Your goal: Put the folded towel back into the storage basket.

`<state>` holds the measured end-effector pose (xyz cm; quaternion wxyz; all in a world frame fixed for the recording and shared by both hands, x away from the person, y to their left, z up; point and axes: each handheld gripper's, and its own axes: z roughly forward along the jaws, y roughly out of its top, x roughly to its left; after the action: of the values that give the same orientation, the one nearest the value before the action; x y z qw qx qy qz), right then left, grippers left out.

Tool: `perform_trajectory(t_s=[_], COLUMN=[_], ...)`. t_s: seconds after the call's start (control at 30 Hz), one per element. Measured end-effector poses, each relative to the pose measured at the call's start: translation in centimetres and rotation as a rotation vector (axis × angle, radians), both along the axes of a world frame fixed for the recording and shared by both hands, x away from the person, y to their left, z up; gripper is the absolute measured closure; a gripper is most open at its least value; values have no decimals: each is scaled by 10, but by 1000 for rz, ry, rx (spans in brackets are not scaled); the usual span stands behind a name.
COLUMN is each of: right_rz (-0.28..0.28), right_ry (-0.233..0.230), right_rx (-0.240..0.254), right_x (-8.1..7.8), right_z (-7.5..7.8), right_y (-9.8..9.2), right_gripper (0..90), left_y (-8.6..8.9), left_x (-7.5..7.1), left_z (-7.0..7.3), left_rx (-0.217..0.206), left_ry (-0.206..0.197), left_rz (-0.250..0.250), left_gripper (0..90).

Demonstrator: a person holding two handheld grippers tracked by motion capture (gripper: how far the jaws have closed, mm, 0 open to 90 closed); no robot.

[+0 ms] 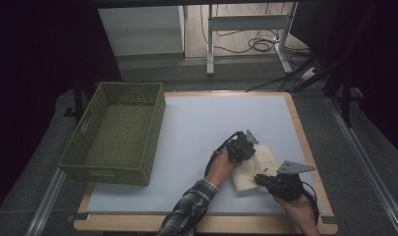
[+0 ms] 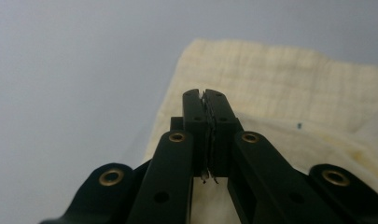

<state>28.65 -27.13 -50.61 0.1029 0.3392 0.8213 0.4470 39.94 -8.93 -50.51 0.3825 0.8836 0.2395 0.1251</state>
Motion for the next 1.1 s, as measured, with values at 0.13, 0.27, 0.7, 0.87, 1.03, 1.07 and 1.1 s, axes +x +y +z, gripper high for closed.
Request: perform_trajectory(t_s=[0.13,0.27,0.7,0.87,1.03,1.07,1.1], right_rz=[-16,-50,-158,-208,-258,-266,-272], right_ry=[-23,-35,-12,-26,-39,-41,-42], right_rx=[6,15,-5,-26,-59,-64,-65], right_x=[1,3,12,10,9,9,9], right_z=[9,14,-2,5,13,14,15], right_y=[-5,-14,-42,-57,-75,-78,-80], right_gripper=[834,833,753,675,658,658,658], left_y=[2,-1,-24,-17,-2,2,6], left_x=[0,5,17,14,9,8,7], left_z=[14,20,2,9,14,14,14], left_rx=[-48,-72,-67,-77,-81,-78,-82], left_ry=[-40,-52,-9,-25,-45,-46,-42], left_rz=[20,29,31,43,83,89,99], left_gripper=[889,885,825,673,535,510,496])
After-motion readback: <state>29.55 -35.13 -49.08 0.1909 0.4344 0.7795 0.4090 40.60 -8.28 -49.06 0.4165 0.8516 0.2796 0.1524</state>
